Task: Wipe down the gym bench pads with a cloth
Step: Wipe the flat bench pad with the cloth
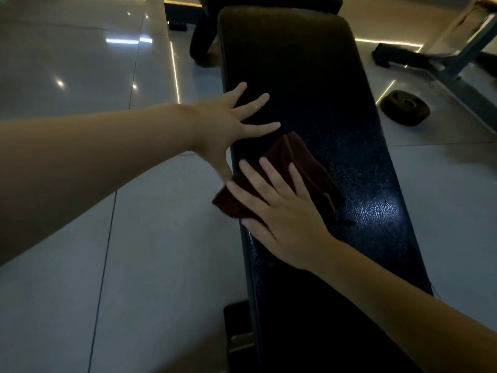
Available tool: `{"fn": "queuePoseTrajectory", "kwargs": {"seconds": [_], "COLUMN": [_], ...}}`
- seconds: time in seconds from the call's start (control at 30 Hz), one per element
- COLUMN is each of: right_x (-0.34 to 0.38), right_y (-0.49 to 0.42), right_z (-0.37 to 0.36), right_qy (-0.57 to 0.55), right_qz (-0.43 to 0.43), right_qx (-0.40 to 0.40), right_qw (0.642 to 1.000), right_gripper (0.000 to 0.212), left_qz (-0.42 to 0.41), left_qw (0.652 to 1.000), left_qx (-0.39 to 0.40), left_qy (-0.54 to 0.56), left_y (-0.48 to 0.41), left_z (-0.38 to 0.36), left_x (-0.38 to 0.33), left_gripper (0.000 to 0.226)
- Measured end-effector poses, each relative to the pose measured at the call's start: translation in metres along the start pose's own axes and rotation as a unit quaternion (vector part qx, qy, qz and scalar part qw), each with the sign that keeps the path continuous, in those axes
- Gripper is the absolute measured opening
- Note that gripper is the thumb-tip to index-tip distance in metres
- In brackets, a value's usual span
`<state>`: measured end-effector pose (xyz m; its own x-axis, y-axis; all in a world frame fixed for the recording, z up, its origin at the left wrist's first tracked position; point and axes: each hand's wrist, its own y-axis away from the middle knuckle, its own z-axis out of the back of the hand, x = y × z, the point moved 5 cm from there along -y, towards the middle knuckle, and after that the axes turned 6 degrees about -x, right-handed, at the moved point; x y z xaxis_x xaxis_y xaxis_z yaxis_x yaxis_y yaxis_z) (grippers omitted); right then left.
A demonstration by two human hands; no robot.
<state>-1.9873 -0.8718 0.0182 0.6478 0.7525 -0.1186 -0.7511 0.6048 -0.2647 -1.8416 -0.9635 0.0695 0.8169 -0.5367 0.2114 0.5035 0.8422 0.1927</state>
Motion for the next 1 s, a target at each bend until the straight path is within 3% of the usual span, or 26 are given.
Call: {"fn": "queuePoseTrajectory", "kwargs": {"seconds": [0.23,0.4,0.7,0.83,1.0], "right_x": [0.030,0.021,-0.010,0.001,0.021], "right_y": [0.141,0.132,0.044,0.067,0.157], "right_z": [0.002,0.003,0.004,0.004,0.003], "right_qy": [0.005,-0.017,0.002,0.002,-0.012], "right_qz": [0.161,0.210,0.074,0.012,0.041], "right_qx": [0.072,0.083,0.024,0.015,0.055], "right_qw": [0.984,0.974,0.997,1.000,0.998], "right_gripper": [0.061,0.055,0.054,0.057,0.057], "left_qz": [-0.062,-0.054,-0.037,-0.032,-0.016], "left_qw": [0.994,0.994,0.997,0.999,0.999], "left_qx": [-0.088,-0.094,-0.074,-0.040,-0.014], "left_qy": [0.011,0.013,-0.010,0.009,0.024], "left_y": [0.023,0.021,0.024,0.026,0.028], "left_z": [-0.031,-0.032,-0.028,-0.024,-0.027], "left_x": [-0.061,-0.061,-0.064,-0.065,-0.084], "left_gripper": [0.125,0.123,0.115,0.121,0.139]}}
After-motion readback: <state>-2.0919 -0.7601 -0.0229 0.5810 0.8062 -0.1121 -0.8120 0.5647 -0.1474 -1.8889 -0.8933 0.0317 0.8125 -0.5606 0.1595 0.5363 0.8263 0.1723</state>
